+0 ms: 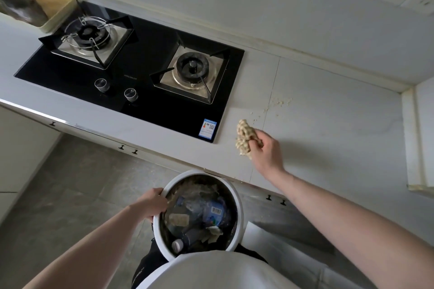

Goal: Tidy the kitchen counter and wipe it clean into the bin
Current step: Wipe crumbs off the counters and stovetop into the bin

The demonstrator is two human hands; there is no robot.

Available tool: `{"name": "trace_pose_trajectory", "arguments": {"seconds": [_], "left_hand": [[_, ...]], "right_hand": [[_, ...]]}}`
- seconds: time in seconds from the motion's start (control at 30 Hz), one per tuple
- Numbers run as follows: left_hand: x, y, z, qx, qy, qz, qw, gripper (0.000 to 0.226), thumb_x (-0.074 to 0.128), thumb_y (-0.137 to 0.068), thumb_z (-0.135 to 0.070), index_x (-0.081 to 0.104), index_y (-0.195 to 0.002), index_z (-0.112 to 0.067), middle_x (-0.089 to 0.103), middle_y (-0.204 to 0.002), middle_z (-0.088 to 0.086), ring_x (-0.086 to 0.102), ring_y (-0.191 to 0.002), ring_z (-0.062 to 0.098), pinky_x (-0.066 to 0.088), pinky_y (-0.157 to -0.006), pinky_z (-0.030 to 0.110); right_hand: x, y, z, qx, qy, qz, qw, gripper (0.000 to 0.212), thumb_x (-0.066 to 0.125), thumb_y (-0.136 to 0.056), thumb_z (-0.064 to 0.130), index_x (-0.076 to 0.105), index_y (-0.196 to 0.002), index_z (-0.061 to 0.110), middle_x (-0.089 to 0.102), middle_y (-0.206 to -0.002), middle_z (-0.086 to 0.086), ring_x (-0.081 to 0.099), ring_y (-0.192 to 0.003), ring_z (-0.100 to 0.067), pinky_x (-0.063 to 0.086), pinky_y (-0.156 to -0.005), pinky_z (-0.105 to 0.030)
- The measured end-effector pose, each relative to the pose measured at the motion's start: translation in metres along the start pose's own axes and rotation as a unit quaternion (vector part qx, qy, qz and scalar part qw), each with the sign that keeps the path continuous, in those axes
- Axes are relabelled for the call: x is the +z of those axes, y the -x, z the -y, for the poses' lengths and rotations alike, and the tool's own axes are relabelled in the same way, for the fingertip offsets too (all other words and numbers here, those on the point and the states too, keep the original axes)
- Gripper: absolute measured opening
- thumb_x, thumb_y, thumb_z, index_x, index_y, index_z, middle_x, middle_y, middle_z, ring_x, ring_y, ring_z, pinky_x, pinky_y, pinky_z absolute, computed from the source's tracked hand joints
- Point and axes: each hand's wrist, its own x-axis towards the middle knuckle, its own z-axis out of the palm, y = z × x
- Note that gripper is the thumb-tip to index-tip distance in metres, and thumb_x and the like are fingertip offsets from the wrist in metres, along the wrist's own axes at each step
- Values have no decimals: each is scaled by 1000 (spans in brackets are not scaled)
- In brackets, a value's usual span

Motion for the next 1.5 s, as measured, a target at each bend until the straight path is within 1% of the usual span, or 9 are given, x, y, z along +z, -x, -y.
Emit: {"name": "trace_pose_trajectory", "arguments": {"seconds": [0.07, 0.2, 0.33, 0.53, 0.63, 0.77, 1.03, 1.23, 1.5], "left_hand": [[-2, -3, 3, 3, -5, -6, 1000, 41, 45, -81, 4, 67, -104, -22, 70, -90, 8, 70, -76, 24, 65, -61, 40], [-7, -6, 4, 10, -29, -14, 999, 38, 46, -81, -1, 67, -101, -26, 71, -87, 3, 69, -74, 20, 63, -59, 34], [-13, -9, 1, 5, -63, -15, 998, 42, 47, -76, -5, 69, -104, -29, 72, -88, 2, 72, -76, 22, 64, -58, 34], [-17, -13, -1, 7, -104, -16, 994, 37, 47, -76, -10, 67, -97, -32, 71, -85, -1, 69, -69, 19, 51, -44, 24], [-14, -18, 1, 0, -105, -17, 994, 38, 46, -76, -10, 67, -98, -33, 70, -86, -2, 69, -71, 19, 50, -45, 24], [-13, -20, 2, -1, -111, -11, 994, 42, 47, -77, -11, 68, -106, -31, 71, -92, -1, 70, -80, 21, 60, -60, 28], [-17, -10, -10, 18, -137, -7, 990, 44, 47, -82, -13, 66, -118, -29, 70, -95, -1, 66, -76, 19, 52, -52, 23], [-19, -7, -13, 27, -130, -11, 991, 40, 51, -83, -20, 67, -119, -28, 72, -101, 2, 70, -89, 23, 61, -70, 30], [-22, 1, -14, 28, -127, -12, 991, 35, 52, -86, -18, 69, -115, -25, 71, -95, 1, 70, -81, 21, 58, -58, 27]], "right_hand": [[-18, -32, -5, 3, 30, -57, 998, 37, 56, -94, 13, 68, -128, 19, 71, -113, 11, 64, -94, -7, 42, -72, 1], [-41, -93, -29, 5, 83, -93, 992, 42, 54, -91, 8, 68, -130, 18, 69, -130, 2, 65, -113, -19, 48, -90, -19], [-49, -142, -50, -23, 179, -83, 980, 46, 50, -89, 2, 67, -130, 13, 62, -140, -6, 56, -131, -24, 45, -108, -32], [-40, -189, -64, 13, 233, -37, 972, 33, 48, -92, 4, 71, -114, 9, 67, -120, -13, 60, -114, -35, 47, -90, -35], [-27, -198, -76, 41, 266, 21, 963, 41, 49, -97, 7, 60, -136, 9, 56, -143, -14, 45, -137, -32, 31, -116, -34], [-16, -185, -77, 31, 267, 49, 962, 55, 50, -96, 4, 46, -150, 13, 37, -160, -11, 27, -151, -28, 11, -122, -28], [0, -138, -64, -66, 268, 94, 957, 50, 53, -94, 4, 58, -142, 16, 49, -153, -3, 38, -145, -25, 19, -123, -33], [25, -84, -47, -85, 256, 118, 956, 47, 56, -93, 3, 62, -138, 17, 54, -148, 1, 41, -138, -28, 16, -121, -31], [65, 4, -16, -99, 190, 201, 956, 43, 58, -94, 7, 64, -134, 22, 58, -139, 11, 44, -119, -15, 33, -107, -26]]}}
